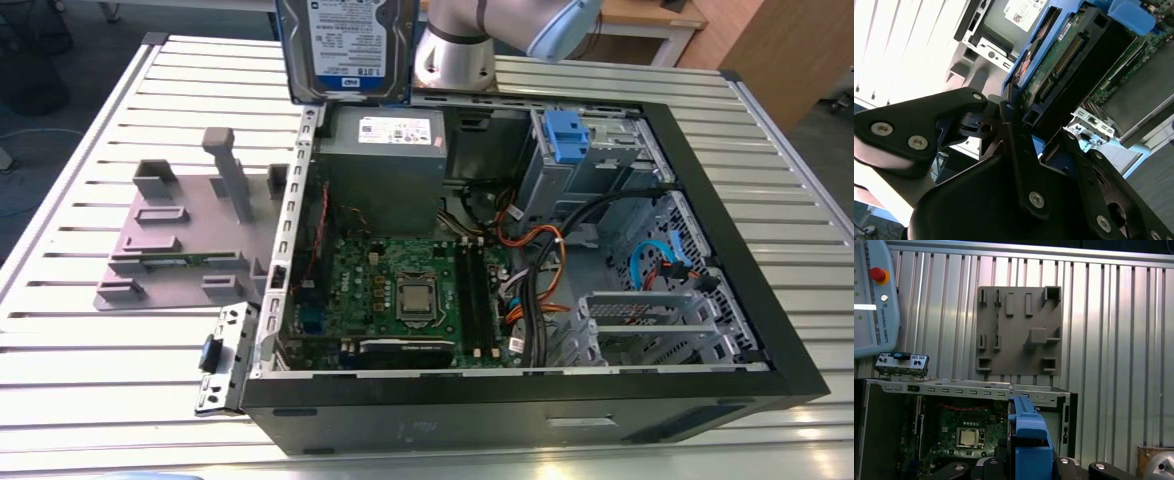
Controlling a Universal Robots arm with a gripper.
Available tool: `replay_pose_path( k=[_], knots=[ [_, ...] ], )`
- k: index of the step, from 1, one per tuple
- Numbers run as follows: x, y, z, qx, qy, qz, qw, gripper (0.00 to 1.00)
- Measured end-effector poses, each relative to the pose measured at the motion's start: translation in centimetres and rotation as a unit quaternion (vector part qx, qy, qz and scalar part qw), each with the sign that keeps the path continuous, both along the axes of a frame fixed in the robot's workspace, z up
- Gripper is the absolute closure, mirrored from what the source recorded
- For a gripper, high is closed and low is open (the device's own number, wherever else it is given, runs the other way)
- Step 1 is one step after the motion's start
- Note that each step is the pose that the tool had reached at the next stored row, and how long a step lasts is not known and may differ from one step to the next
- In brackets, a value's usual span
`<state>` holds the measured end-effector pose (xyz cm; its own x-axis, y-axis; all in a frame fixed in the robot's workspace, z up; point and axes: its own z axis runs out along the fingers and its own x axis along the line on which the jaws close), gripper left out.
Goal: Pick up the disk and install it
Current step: 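Pick up the disk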
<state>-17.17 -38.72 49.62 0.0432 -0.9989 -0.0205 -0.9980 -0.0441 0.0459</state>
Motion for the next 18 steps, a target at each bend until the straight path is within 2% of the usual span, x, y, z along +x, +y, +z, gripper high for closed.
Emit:
replay_pose_path(
  k=[18],
  knots=[
    [0.00,-0.55,0.00,0.0000,0.0000,0.000,1.00000,0.63]
  ],
)
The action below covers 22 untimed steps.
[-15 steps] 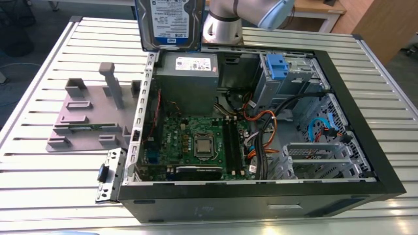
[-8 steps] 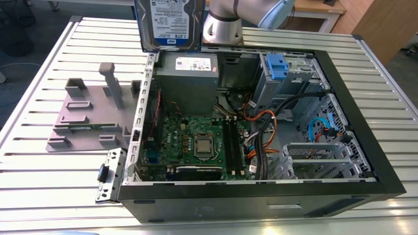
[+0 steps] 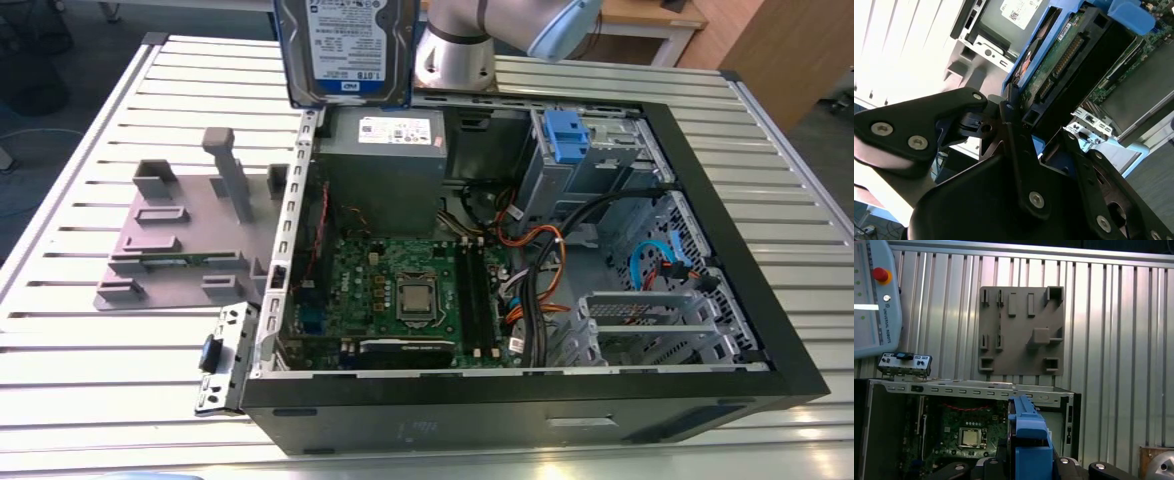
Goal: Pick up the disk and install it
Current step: 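Pick up the disk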
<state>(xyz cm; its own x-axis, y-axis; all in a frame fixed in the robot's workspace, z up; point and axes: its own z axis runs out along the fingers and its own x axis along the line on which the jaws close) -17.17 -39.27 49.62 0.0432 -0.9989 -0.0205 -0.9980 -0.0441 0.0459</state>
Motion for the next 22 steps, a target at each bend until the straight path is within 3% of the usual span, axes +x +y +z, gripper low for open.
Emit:
replay_pose_path(
  k=[22],
  knots=[
    [0.00,-0.55,0.00,0.0000,0.0000,0.000,1.00000,0.63]
  ],
)
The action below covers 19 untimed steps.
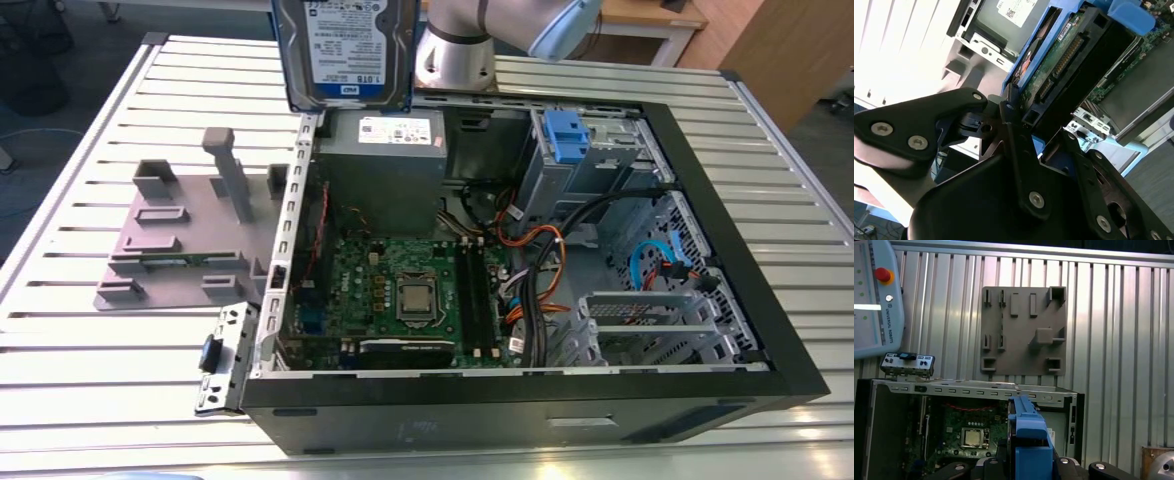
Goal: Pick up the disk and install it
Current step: 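Pick up the disk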
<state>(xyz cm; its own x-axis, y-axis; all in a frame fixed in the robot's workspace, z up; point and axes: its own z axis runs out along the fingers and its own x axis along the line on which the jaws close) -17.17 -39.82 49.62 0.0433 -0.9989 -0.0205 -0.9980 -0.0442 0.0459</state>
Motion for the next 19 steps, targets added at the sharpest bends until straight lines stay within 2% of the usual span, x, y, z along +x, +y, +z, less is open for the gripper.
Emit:
replay_pose_path(
  k=[19],
  knots=[
    [0.00,-0.39,0.00,0.0000,0.0000,0.000,1.00000,0.63]
  ],
)
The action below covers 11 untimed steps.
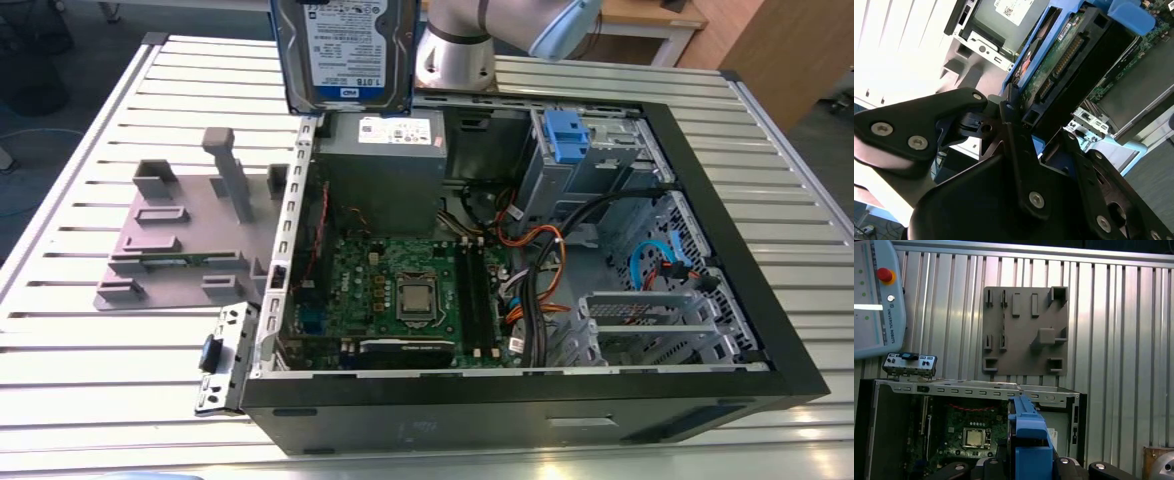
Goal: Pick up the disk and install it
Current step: 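Pick up the disk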
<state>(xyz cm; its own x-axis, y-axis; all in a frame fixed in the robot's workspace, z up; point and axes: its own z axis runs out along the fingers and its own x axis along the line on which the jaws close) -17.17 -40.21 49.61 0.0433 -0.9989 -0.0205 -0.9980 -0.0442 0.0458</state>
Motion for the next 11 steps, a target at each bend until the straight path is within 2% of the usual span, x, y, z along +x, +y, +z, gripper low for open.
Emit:
replay_pose_path(
  k=[2,4,11],
  knots=[
    [0.00,-0.04,0.00,0.0000,0.0000,0.000,1.00000,0.63],
    [0.00,-0.44,0.00,0.0000,0.0000,0.000,1.00000,0.63],
    [0.00,-0.54,0.00,0.0000,0.0000,0.000,1.00000,0.63]
  ],
)
